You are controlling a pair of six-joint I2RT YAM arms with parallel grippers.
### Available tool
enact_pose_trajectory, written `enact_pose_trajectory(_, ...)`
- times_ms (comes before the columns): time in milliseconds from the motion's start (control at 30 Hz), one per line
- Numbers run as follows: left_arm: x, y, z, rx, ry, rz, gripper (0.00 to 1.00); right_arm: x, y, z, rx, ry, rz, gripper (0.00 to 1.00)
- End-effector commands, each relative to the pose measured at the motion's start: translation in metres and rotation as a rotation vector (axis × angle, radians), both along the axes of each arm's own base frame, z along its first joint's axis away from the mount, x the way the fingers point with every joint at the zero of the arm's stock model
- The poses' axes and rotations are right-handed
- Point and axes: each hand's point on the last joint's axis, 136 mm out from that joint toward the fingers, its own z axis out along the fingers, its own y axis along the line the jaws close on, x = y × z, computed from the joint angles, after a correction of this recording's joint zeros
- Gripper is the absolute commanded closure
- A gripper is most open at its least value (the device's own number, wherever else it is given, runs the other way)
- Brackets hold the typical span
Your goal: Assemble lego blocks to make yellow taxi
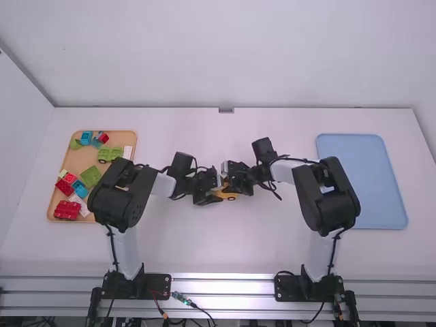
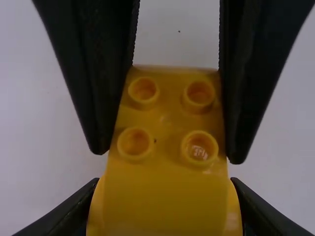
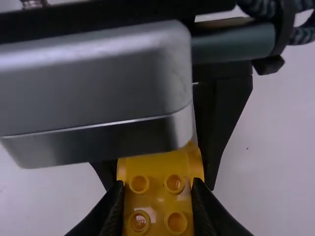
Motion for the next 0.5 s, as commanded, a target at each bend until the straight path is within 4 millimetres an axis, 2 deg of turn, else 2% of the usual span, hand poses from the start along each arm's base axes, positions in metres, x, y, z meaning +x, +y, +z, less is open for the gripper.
enact_pose_trajectory(0,-0.008,0.002,-0.015,0.059,0.01,-0.006,0.93,-0.023,-0.025,-0.066,-0.186,0.09,-0.002,1.0)
enact_pose_trajectory(100,-0.009,0.001,-0.015,0.06,0.012,-0.008,0.93,-0.014,-0.033,-0.054,-0.129,0.091,-0.038,1.0)
enact_pose_trajectory(300,-0.007,0.0,-0.014,0.056,0.003,-0.005,0.92,-0.014,-0.045,-0.018,0.048,0.045,-0.018,1.0)
enact_pose_trajectory(467,-0.007,-0.001,-0.014,0.05,0.008,-0.001,0.91,-0.011,-0.049,-0.008,0.061,0.013,-0.032,1.0)
